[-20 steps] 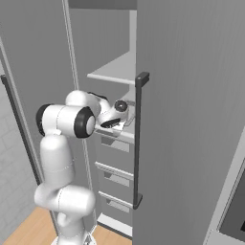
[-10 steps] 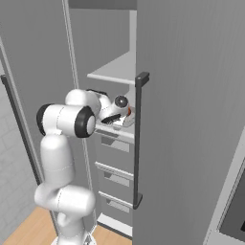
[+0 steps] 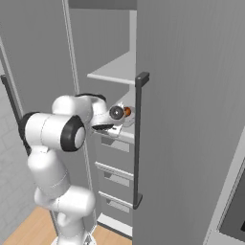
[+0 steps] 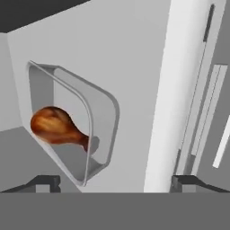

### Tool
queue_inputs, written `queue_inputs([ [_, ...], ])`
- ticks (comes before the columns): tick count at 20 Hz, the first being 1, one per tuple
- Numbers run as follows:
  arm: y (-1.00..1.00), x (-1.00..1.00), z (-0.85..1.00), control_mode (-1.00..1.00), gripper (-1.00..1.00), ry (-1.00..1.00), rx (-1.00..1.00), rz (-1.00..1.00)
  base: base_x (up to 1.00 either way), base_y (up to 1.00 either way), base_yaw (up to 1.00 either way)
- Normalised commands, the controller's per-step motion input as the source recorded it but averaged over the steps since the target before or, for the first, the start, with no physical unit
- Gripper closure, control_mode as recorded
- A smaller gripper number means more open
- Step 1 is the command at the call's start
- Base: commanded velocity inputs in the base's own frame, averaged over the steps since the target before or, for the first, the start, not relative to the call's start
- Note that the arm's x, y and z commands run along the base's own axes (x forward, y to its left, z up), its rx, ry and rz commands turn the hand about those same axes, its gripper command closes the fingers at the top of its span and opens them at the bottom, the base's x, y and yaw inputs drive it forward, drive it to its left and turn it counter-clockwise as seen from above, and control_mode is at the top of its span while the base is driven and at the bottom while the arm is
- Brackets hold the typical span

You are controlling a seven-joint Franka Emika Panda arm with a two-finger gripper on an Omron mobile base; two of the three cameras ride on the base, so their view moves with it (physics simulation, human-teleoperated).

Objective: Take the meat container that has the chicken drumstick and place it on the second highest rack of the freezer. Then take the vegetable container that has the tomato and lemon and place it on the highest rack of the freezer.

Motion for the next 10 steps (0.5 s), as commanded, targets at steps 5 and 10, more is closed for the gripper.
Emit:
queue_inputs([
  [5, 0.09, -0.96, 0.51, -1.00, -1.00, -0.03, 0.00, 0.00, 0.00, 0.00, 0.00],
  [10, 0.26, -0.84, 0.99, -1.00, -1.00, -0.11, -0.01, 0.00, 0.00, 0.00, 0.00],
])
